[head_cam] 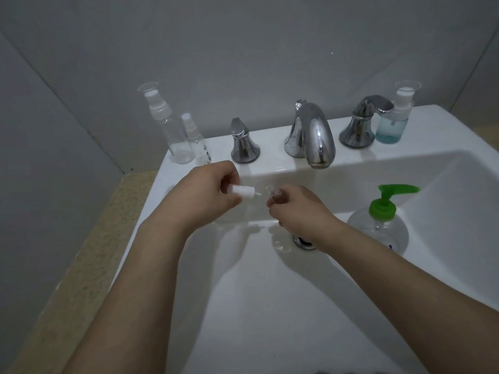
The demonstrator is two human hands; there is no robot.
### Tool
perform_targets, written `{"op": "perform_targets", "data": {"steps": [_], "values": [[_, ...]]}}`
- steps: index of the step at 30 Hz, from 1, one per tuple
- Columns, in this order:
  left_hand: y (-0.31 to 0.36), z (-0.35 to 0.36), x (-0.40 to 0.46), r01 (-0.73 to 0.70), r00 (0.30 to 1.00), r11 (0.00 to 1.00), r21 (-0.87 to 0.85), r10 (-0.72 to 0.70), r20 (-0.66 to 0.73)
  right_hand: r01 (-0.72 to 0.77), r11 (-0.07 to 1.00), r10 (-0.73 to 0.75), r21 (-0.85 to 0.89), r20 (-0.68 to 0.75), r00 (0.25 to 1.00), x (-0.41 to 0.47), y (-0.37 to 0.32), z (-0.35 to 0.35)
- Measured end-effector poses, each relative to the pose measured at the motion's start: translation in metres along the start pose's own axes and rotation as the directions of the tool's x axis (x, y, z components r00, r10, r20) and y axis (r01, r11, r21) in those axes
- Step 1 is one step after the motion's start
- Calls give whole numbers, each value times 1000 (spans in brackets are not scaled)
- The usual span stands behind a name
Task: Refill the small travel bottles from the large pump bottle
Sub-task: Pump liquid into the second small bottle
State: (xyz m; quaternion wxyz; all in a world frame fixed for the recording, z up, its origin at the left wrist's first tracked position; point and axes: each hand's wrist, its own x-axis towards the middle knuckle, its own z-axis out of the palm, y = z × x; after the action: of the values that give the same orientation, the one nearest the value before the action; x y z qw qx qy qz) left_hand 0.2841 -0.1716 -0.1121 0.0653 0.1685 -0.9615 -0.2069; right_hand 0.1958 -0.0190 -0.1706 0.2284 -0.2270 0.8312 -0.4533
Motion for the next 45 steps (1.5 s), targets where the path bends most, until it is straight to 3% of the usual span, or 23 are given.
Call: {"op": "perform_targets", "data": {"steps": [4, 11, 45], "values": [[-1, -2, -1, -19, 1000, 999, -46, 19, -7, 31, 982, -30, -184, 7, 1000, -2, 0, 0], [-2, -7, -3, -52, 998, 996, -66, 54, 24, 34, 964, -34, -265, 4, 999, -2, 2, 0], [4, 12, 3, 93, 992, 987, -133, -81, 94, 48, 973, -39, -227, 45, 998, -10, -6, 0]]}}
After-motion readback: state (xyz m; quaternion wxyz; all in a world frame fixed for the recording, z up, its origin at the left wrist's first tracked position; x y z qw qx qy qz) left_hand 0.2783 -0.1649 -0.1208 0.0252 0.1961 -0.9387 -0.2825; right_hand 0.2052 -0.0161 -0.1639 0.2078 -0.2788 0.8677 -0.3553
